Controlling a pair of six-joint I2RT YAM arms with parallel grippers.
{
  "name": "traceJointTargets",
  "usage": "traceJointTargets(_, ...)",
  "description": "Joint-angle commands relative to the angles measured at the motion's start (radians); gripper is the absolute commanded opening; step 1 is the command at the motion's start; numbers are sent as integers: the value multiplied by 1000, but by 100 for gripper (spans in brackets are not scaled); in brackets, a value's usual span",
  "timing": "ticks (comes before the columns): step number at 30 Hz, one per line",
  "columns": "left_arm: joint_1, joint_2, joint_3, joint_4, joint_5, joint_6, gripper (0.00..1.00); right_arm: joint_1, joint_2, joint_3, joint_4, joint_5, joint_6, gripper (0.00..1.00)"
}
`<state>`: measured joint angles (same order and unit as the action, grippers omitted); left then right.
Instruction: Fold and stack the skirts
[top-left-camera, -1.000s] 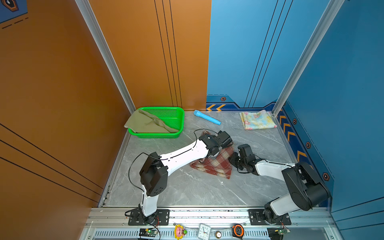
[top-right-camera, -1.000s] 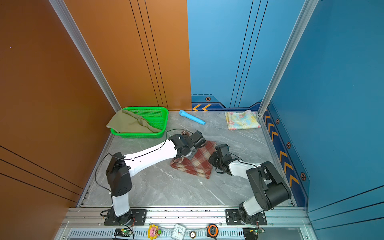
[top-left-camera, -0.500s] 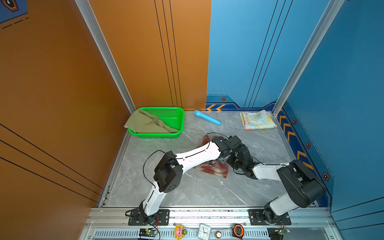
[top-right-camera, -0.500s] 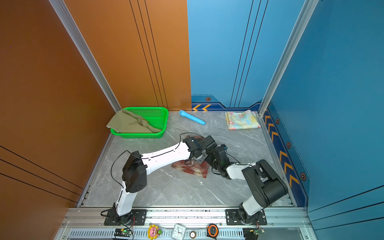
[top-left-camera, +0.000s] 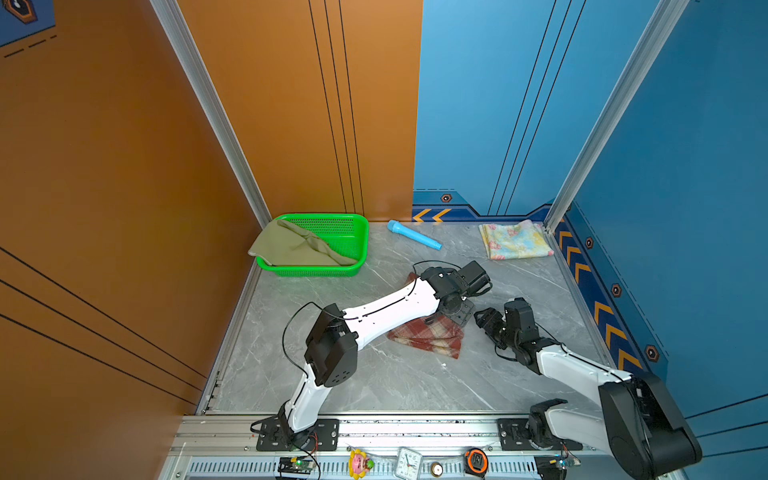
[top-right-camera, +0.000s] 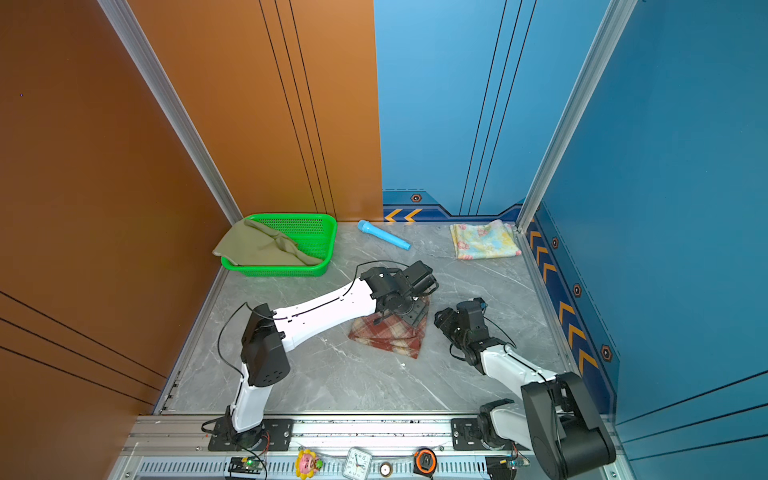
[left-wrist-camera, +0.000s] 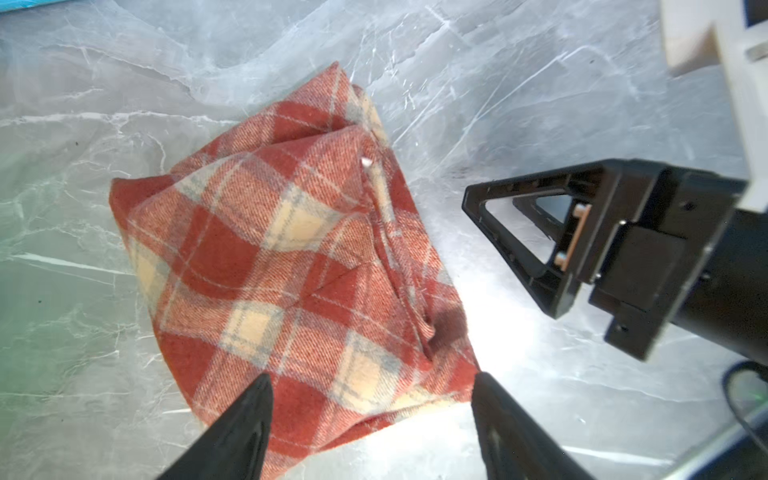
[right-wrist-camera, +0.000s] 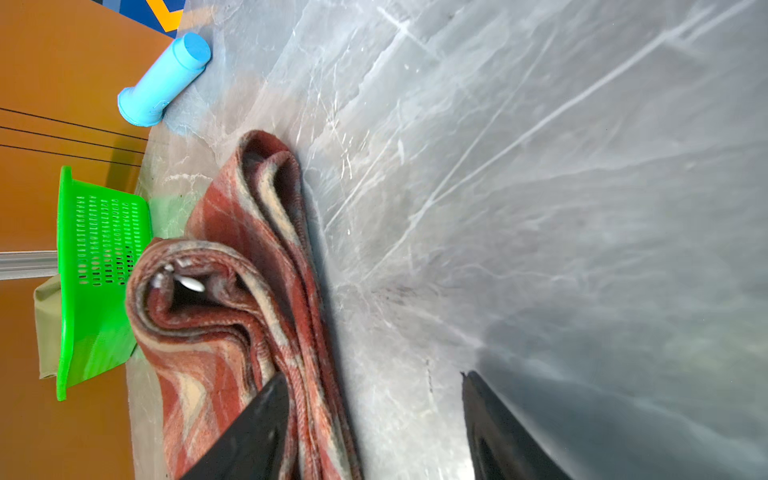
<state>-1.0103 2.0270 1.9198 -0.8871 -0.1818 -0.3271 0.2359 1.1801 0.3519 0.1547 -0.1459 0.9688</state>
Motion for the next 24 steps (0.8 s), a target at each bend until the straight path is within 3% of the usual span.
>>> traceJointTargets(1, 43, -92, -74, 65, 73, -35, 77, -10, -41, 7, -129, -1, -80, 67)
traceJointTargets(7, 105, -125, -223, 109, 82, -52, 71, 14, -30, 74, -182, -40, -134, 64)
traceJointTargets(13, 96, -121, -327, 185, 125, -40, 68, 22, 16, 98, -145, -81, -118, 61)
traceJointTargets(24, 54, 40, -225, 197, 162, -56, 69, 26, 127, 94, -15, -162, -25, 53)
